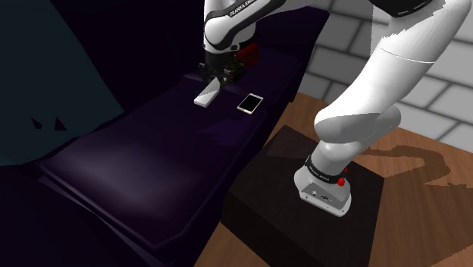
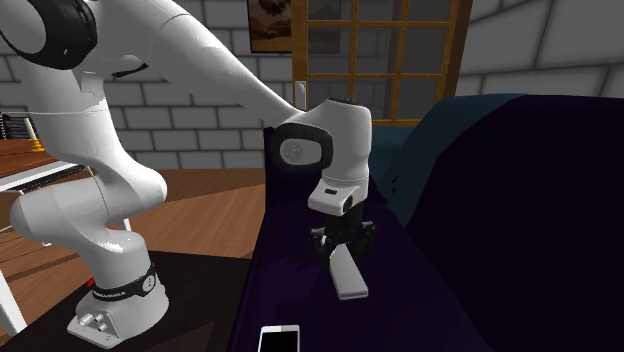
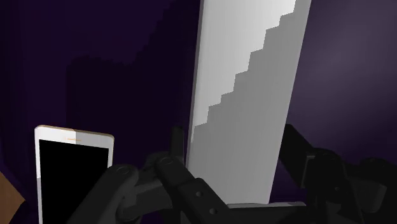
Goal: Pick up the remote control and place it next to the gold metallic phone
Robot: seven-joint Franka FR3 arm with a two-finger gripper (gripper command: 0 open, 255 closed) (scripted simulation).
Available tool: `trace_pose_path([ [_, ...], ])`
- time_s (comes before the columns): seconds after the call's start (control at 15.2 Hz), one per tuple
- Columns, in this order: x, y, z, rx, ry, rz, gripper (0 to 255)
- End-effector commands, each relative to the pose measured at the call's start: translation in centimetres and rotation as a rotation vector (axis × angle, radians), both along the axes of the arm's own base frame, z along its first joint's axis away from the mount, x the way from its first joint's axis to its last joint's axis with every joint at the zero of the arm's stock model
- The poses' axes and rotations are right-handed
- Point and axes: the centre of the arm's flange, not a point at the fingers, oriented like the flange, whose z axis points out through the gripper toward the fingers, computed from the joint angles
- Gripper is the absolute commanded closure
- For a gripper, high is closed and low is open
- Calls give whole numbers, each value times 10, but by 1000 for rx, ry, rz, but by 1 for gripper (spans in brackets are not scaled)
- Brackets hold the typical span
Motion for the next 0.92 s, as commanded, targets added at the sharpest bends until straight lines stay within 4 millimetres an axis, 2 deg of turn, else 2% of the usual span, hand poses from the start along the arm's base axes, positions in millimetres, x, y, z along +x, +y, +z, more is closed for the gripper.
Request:
trace_pose_path([
  [0.0,3,-25,-2,0,0,2,255],
  [0.33,10,-88,-1,0,0,2,255],
  [0.86,10,-88,-44,0,0,2,255],
])
